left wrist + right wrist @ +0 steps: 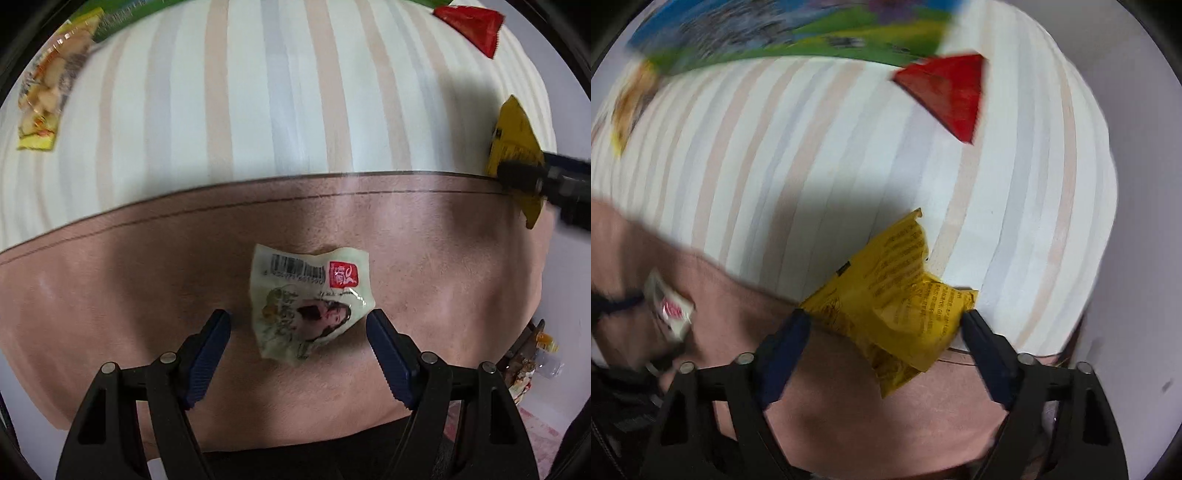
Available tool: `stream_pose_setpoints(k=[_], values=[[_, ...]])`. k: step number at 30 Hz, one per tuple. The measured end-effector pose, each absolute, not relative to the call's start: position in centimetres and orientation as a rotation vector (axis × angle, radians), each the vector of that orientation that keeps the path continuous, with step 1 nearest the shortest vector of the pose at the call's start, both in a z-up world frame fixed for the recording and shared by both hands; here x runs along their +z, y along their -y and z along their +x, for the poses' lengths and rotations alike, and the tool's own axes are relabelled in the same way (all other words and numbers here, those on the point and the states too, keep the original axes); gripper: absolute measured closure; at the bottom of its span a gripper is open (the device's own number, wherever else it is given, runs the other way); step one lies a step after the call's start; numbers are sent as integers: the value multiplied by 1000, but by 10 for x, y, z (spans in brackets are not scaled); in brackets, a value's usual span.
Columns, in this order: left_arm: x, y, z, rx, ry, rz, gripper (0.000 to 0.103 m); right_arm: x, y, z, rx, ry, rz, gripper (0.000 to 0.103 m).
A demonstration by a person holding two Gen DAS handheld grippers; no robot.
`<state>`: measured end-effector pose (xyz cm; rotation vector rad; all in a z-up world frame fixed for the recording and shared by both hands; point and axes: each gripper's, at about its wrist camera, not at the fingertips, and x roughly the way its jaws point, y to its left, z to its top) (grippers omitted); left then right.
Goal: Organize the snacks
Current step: 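Grasp the small white sachet with left tool while right grasps yellow snack bag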
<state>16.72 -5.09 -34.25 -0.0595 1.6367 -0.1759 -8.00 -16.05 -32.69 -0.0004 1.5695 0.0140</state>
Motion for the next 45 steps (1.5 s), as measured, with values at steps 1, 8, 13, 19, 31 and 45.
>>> stream_pose_setpoints(k=[1, 8, 13, 19, 31, 45], values=[[-344, 52, 168, -171, -1635, -68, 28, -328, 174, -78, -4, -1563, 142, 19], [-348, 56, 175, -157, -1625, -93, 28, -311, 191, -75, 39, -1545, 306, 7], [-351, 58, 181, -153, -1621, -73, 28, -318, 136, -73, 196, -1550, -130, 7], [-360, 75, 172, -148, -1610, -63, 28, -345, 121, -53, 168, -1571, -207, 10], [-360, 43, 171, -159, -1572, -247, 33, -338, 163, -65, 79, -1605, 248, 12], [-356, 32, 172, -149, -1531, -248, 46, -348, 123, -111, 68, -1572, 337, 45]])
